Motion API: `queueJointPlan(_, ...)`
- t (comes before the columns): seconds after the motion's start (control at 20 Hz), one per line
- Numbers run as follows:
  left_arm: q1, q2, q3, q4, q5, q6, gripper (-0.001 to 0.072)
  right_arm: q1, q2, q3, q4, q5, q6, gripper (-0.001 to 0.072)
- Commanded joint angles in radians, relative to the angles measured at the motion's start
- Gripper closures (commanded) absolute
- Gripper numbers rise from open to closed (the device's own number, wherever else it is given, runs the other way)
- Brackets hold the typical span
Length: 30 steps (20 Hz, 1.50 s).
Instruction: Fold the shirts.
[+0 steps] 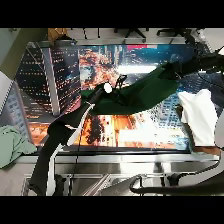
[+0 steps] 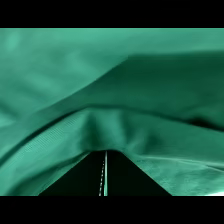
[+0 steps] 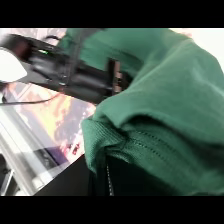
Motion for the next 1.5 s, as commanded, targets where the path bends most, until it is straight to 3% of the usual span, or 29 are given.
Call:
queueJointPlan(0.0,-0.007,-0.016,0.001,-0.081,0.045,-0.022,0.0687,0.0,-0.006,0.032,-0.003,0.034,0.03,0.0694)
queueJointPlan(0.1,0.023,0.033,0.001,-0.144,-0.017,0.008,0.0688,0.002,-0.009,0.032,-0.014,0.032,0.031,0.0694)
queueJointPlan(0.25,0.116,0.195,0.001,-0.168,-0.226,0.149,0.0693,0.005,-0.01,0.032,-0.014,0.024,0.037,0.0694)
queueJointPlan(0.45,0.283,0.488,0.0,-0.171,-0.394,0.181,0.0692,0.089,-0.011,0.031,-0.007,-0.066,0.046,0.0694)
queueJointPlan(0.7,0.441,0.787,-0.023,-0.174,-0.56,0.181,0.0692,0.463,-0.097,0.031,-0.006,-0.376,0.096,0.0692)
queueJointPlan(0.8,0.475,0.887,-0.103,-0.174,-0.56,0.201,0.0691,0.654,-0.172,0.031,0.002,-0.583,0.09,0.0689)
queueJointPlan(0.85,0.488,0.932,-0.153,-0.174,-0.554,0.217,0.0691,0.75,-0.216,0.031,0.0,-0.725,0.033,0.0682)
queueJointPlan(0.9,0.5,0.97,-0.2,-0.174,-0.544,0.234,0.0691,0.855,-0.272,0.031,0.001,-0.898,-0.048,0.0568)
queueJointPlan(0.95,0.511,1.01,-0.256,-0.174,-0.521,0.252,0.0691,0.939,-0.325,0.031,0.001,-1.057,-0.101,0.0285)
queueJointPlan(1.0,0.52,1.044,-0.309,-0.173,-0.492,0.259,0.0691,1.006,-0.375,0.031,0.0,-1.199,-0.157,0.0066)
queueJointPlan(1.05,0.535,1.077,-0.354,-0.174,-0.467,0.264,0.0691,1.037,-0.407,0.031,0.0,-1.257,-0.177,0.0171)
queueJointPlan(1.1,0.551,1.104,-0.39,-0.174,-0.453,0.268,0.0691,1.042,-0.424,0.031,-0.009,-1.242,-0.178,0.0292)
queueJointPlan(1.25,0.625,1.185,-0.464,-0.174,-0.441,0.293,0.0691,0.99,-0.407,0.031,-0.045,-1.061,-0.173,0.029)
queueJointPlan(1.45,0.715,1.267,-0.512,-0.174,-0.442,0.293,0.0691,0.832,-0.319,0.031,-0.05,-0.799,-0.072,0.0287)
